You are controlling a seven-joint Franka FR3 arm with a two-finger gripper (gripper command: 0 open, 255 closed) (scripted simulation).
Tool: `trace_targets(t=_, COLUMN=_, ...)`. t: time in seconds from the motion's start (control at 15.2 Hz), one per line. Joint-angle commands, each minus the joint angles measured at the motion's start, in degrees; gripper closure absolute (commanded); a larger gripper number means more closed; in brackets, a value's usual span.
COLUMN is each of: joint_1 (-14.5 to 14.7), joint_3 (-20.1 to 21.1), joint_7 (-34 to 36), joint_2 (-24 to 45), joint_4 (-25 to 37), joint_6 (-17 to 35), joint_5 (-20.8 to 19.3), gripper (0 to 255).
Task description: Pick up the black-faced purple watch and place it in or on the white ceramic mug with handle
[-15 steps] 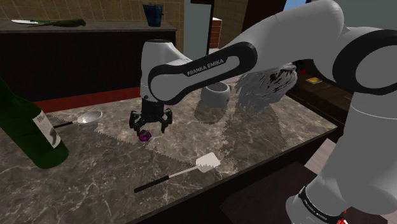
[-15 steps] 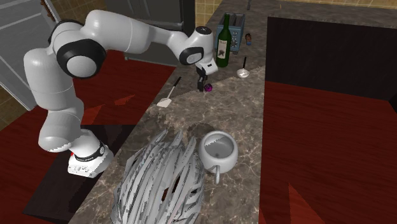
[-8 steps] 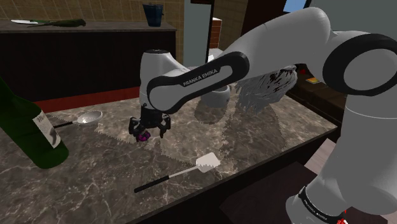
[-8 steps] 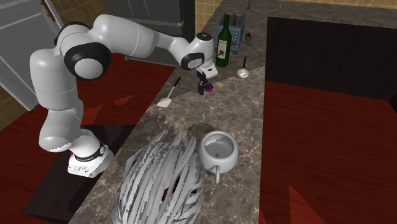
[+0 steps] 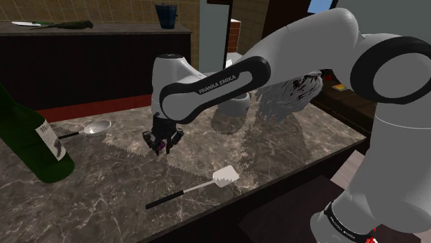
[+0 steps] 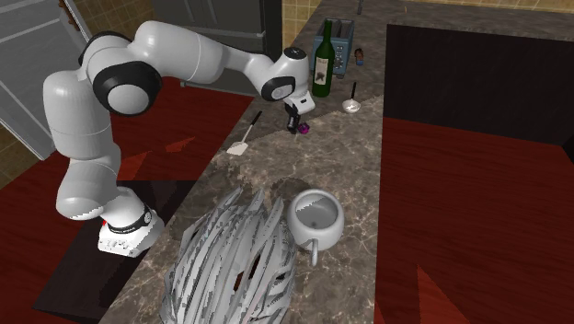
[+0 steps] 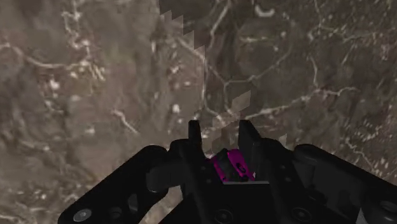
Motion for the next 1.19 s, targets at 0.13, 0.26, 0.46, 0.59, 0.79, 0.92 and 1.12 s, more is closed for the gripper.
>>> trace_targets(t=0.13, joint_1=0.00, joint_3=0.00, joint_7=0.00, joint_2=0.00, joint_4=0.00, joint_6=0.00, joint_5=0.00, gripper=255)
trace_targets(t=0.26, joint_1=0.00, joint_3=0.00, joint_7=0.00, joint_2=0.00, joint_4=0.00, joint_6=0.00, joint_5=0.00, gripper=255)
trace_targets(t=0.46, joint_1=0.00, joint_3=0.00, joint_7=0.00, joint_2=0.00, joint_4=0.00, joint_6=0.00, joint_5=0.00, gripper=255)
trace_targets(t=0.59, joint_1=-0.05, joint_3=-0.13, joint_7=-1.12, joint_2=-0.90, joint_4=0.07, joint_6=0.49, joint_5=-1.06, gripper=0)
trace_targets(t=0.79, joint_1=-0.21, joint_3=-0.41, joint_7=-4.56, joint_2=-3.69, joint_4=0.10, joint_6=2.22, joint_5=-4.01, gripper=0)
trace_targets(t=0.92, joint_1=-0.18, joint_3=-0.51, joint_7=-5.39, joint_2=-3.97, joint_4=-0.03, joint_6=3.31, joint_5=-4.94, gripper=0)
trace_targets(t=1.12, joint_1=0.12, joint_3=-0.69, joint_7=-5.04, joint_2=-2.45, joint_4=-0.22, joint_6=4.96, joint_5=-5.50, gripper=0)
